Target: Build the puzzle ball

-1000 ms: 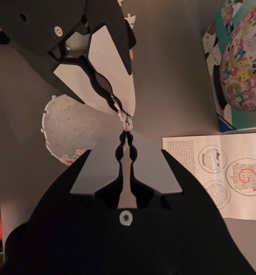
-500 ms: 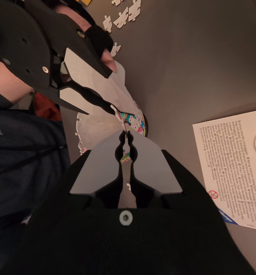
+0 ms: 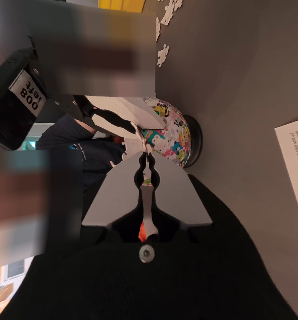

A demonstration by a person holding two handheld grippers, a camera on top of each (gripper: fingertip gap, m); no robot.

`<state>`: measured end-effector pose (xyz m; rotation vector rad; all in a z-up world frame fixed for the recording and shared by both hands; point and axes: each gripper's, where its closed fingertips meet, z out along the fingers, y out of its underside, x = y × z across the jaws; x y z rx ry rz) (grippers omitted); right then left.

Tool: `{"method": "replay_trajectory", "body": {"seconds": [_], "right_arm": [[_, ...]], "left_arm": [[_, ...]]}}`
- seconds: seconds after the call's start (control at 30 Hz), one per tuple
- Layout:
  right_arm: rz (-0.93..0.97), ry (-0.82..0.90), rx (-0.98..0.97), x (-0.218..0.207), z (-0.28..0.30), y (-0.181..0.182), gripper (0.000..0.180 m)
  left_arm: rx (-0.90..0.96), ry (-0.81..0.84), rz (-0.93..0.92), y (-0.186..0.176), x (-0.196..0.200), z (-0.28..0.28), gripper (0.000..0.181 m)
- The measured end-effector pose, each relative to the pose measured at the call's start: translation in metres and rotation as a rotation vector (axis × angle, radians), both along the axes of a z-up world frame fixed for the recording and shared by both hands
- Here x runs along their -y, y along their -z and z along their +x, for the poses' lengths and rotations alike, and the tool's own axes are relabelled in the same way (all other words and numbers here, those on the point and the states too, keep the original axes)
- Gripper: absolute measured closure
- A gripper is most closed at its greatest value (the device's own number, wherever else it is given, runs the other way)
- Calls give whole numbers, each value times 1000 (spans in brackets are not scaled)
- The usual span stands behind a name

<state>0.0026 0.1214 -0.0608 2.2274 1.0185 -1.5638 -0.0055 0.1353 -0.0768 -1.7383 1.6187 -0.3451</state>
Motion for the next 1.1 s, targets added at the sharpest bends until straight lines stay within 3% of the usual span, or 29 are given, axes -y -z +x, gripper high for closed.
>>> {"method": "replay_trajectory", "body": {"seconds": [0.2, 0.6, 0.77, 0.87, 1.1], "right_arm": [[4, -51, -111, 1, -1, -3, 177], [626, -185, -166, -8, -4, -3, 177], [706, -198, -182, -7, -6, -8, 173], [752, -169, -209, -11, -9, -21, 154], [879, -217, -129, -17, -18, -21, 154]], "left_arm": [[15, 8, -5, -3, 1, 0, 175], [17, -1, -3, -2, -2, -4, 177], [31, -6, -7, -2, -2, -5, 177], [35, -7, -10, -2, -3, -5, 177], [36, -10, -9, -2, -3, -5, 177]]}}
